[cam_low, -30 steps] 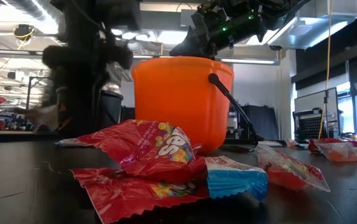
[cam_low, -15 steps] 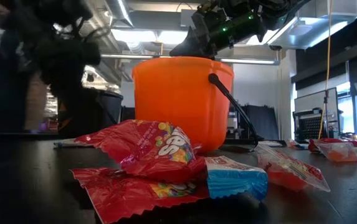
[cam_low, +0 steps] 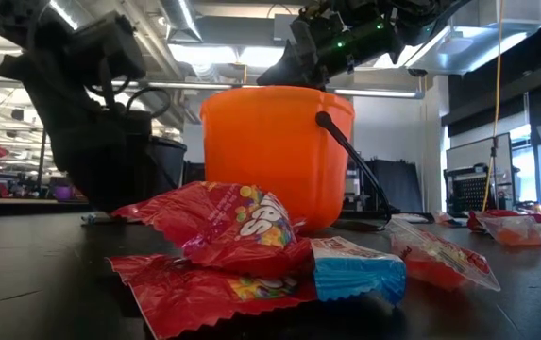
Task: Sort candy
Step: Put the white chocolate into the black bucket
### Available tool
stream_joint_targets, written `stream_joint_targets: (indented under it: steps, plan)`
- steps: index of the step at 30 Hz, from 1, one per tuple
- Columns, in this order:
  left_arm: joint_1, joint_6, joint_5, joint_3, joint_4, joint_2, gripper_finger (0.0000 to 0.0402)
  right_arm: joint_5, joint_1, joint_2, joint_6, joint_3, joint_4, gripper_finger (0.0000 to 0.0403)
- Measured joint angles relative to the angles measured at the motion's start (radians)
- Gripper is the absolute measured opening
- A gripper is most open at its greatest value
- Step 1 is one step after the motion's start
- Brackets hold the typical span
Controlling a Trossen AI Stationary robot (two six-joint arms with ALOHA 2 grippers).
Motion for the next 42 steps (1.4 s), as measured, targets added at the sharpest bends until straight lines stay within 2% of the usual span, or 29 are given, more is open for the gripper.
stream_joint_targets:
  steps: [4, 8, 16, 21, 27, 35, 40, 42]
  plan:
    - [-0.003, -0.002, -0.01, 0.007, 0.006, 0.06, 0.0249, 0.0, 0.0, 0.0, 0.0, 0.0, -0.001, 0.0239]
    - [-0.011, -0.009, -0.024, 0.008, 0.006, 0.067, 0.0233, 0.0, 0.0, 0.0, 0.0, 0.0, -0.005, 0.0239]
    - [-0.025, -0.004, -0.021, 0.039, -0.032, 0.05, 0.0148, 0.0, 0.0, 0.0, 0.0, 0.0, -0.02, 0.0239]
    - [-0.018, -0.011, 0.02, 0.042, -0.034, 0.045, 0.0091, 0.0, 0.0, 0.0, 0.0, 0.0, -0.029, 0.0239]
    - [-0.022, -0.025, 0.073, 0.068, -0.071, -0.012, 0.0076, 0.0, 0.0, 0.0, 0.0, 0.0, -0.033, 0.0239]
    - [-0.022, 0.048, -0.032, 0.245, -0.307, -0.141, 0.0068, 0.0, 0.0, 0.0, 0.0, 0.0, -0.033, 0.0239]
    - [-0.024, 0.129, -0.156, 0.397, -0.462, -0.207, 0.0042, 0.0, 0.0, 0.0, 0.0, 0.0, -0.033, 0.0239]
    - [-0.021, 0.164, -0.165, 0.43, -0.481, -0.229, 0.0032, 0.0, 0.0, 0.0, 0.0, 0.0, -0.033, 0.0239]
